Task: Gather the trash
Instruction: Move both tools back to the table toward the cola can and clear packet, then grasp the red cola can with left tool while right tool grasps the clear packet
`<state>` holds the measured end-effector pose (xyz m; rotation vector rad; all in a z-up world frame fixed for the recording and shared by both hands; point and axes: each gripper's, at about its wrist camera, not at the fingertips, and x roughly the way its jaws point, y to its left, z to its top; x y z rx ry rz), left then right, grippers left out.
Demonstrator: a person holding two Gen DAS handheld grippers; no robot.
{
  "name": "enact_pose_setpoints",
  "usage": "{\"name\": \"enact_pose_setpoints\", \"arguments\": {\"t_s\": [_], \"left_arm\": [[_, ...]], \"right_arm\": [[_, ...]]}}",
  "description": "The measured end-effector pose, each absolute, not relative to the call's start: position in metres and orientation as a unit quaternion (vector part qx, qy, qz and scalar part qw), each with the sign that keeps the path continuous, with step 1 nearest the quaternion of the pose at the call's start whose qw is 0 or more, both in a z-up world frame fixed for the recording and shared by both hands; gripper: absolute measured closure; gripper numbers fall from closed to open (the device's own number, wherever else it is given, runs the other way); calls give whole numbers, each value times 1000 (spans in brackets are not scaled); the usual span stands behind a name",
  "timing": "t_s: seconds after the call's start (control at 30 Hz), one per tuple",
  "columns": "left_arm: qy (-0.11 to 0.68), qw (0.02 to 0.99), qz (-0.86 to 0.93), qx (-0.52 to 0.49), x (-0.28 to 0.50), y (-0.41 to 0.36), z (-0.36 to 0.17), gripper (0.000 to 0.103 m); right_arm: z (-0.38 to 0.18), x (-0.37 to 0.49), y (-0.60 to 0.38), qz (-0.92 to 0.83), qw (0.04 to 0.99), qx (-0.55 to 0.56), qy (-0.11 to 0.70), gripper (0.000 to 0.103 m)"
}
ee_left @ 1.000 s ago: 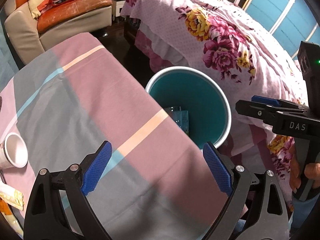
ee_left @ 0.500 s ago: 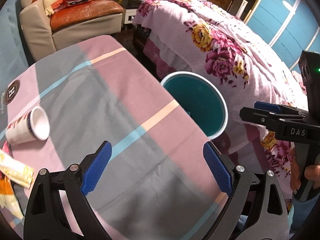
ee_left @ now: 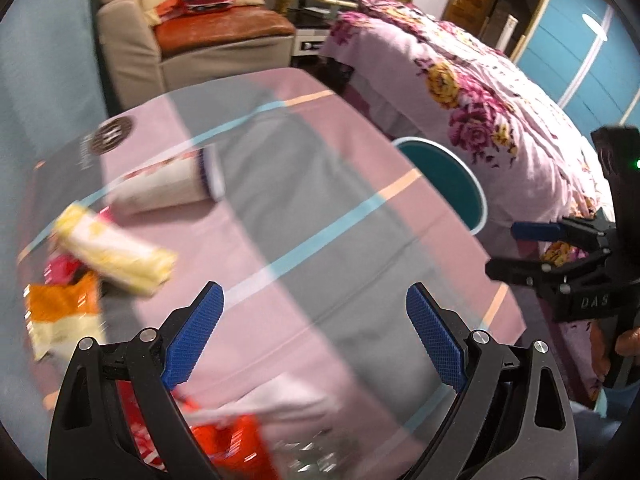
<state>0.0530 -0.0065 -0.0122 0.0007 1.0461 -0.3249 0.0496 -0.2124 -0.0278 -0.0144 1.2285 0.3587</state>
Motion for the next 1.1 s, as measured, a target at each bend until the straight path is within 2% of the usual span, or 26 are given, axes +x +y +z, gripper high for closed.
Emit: {"name": "enact_pose_setpoints", "arguments": {"t_s": [0.37,0.7,0.97,1.1], "left_arm": [[507,857,-94,1,2,78,-21,10],[522,851,-59,-7,-27,123,-42,10],[542,839,-38,-6,-28,139,-70,10],[547,836,-40,-15,-23,141,-81,10]], "right_arm": [[-61,-9,-109,267,732,-85,621,21],[-90,-44,-65,299,659,-66,687,21],[-115,-52,-39,287,640,-49,711,21],[-111,-47,-38,272,668,-46,691,18]]}}
